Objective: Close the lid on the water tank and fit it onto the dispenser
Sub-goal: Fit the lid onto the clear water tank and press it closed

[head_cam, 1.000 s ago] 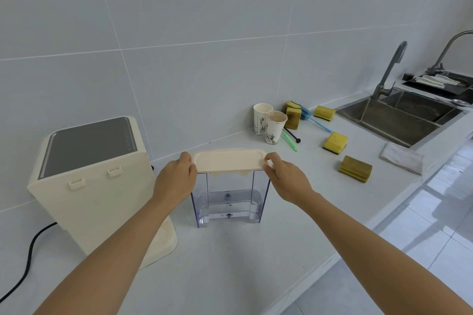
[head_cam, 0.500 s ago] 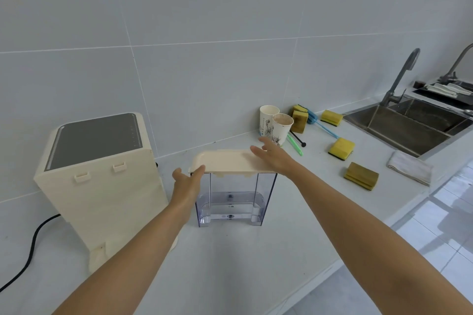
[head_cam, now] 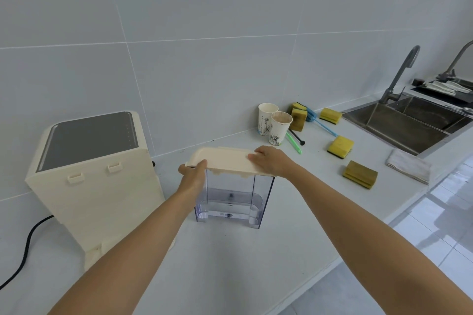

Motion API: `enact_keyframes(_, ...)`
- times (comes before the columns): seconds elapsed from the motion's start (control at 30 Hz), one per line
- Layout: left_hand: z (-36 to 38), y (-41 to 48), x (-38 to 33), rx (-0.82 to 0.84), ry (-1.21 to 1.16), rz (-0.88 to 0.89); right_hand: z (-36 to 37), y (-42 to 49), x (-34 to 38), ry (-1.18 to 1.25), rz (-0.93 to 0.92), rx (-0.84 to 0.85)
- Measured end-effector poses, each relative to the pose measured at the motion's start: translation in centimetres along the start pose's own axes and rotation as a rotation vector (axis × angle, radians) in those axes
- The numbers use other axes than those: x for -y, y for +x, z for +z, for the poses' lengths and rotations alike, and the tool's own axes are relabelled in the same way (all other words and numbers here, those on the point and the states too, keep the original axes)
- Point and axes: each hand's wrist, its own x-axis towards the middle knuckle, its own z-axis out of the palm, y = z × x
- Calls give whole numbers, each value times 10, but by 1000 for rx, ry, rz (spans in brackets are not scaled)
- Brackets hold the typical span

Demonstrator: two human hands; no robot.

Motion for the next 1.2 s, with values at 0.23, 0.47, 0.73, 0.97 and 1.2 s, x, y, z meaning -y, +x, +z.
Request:
enact_keyframes(0.23,2,23,-7,66,12,52,0,-12,-6,-55,-2,13)
enact_keyframes(0.47,5,34,-18,207,25,146,7,-24,-10,-44,-7,29)
enact_keyframes(0.73,7,37,-25,220,225,202,15,-26,-9,-44,-34,48)
enact_keyframes(0.97,13,1,-27,125,548,484,-12,-6,6,-50,-83,-80)
enact_keyframes(1.2,32,-41,-7,29,1047,808,-8,28,45,-188,-308,83)
